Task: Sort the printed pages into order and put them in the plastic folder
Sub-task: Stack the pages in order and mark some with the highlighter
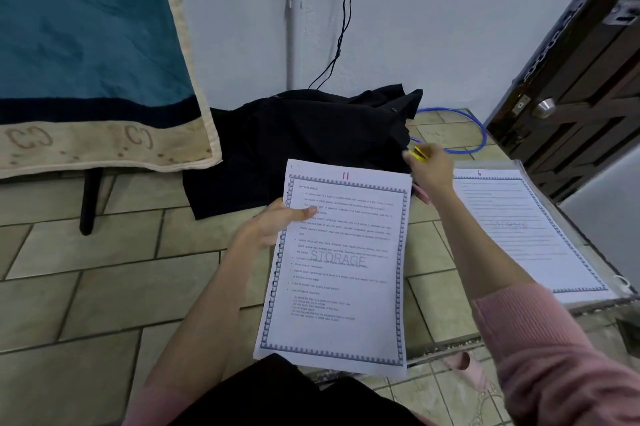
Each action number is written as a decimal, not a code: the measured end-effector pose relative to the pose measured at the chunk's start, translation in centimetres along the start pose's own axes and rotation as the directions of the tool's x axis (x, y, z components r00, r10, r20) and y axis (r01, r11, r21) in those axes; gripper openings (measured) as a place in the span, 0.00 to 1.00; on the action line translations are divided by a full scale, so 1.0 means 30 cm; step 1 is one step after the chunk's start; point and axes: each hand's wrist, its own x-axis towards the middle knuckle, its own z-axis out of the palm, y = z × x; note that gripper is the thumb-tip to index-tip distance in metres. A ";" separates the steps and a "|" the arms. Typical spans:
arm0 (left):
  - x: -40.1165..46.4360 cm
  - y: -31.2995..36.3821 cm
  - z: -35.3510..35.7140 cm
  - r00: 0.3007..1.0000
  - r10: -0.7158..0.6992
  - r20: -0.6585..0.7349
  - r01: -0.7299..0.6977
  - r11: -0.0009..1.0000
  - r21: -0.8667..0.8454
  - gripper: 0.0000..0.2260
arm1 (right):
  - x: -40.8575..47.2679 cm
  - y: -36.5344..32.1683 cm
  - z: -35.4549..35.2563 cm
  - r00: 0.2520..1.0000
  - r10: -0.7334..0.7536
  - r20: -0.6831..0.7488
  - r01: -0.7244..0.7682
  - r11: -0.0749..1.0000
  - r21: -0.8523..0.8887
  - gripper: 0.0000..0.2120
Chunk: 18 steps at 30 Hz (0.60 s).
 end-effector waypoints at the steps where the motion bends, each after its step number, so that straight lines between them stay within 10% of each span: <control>1: 0.004 -0.002 -0.007 1.000 0.002 -0.002 -0.002 1.000 -0.009 0.09 | -0.009 0.066 -0.010 0.995 0.084 -0.047 -0.086 0.994 -0.061 0.21; 12: 0.007 0.027 -0.033 0.999 -0.031 -0.010 0.031 0.999 -0.022 0.23 | -0.134 0.238 0.020 0.999 -0.042 -0.032 0.027 0.928 -0.372 0.22; 14: 0.006 0.046 -0.035 1.000 -0.024 -0.002 0.024 1.000 -0.002 0.25 | -0.185 0.202 -0.009 0.998 -0.015 -0.055 0.012 0.999 -0.041 0.22; 16: 0.014 0.077 -0.024 1.000 -0.002 0.010 0.002 1.000 -0.014 0.22 | -0.253 0.148 -0.062 0.961 0.106 0.254 -0.206 0.889 0.409 0.33; 18: 0.033 0.116 0.003 1.000 0.029 0.008 -0.028 0.999 -0.040 0.17 | -0.309 0.134 -0.133 0.822 0.058 0.567 -0.354 0.832 0.427 0.33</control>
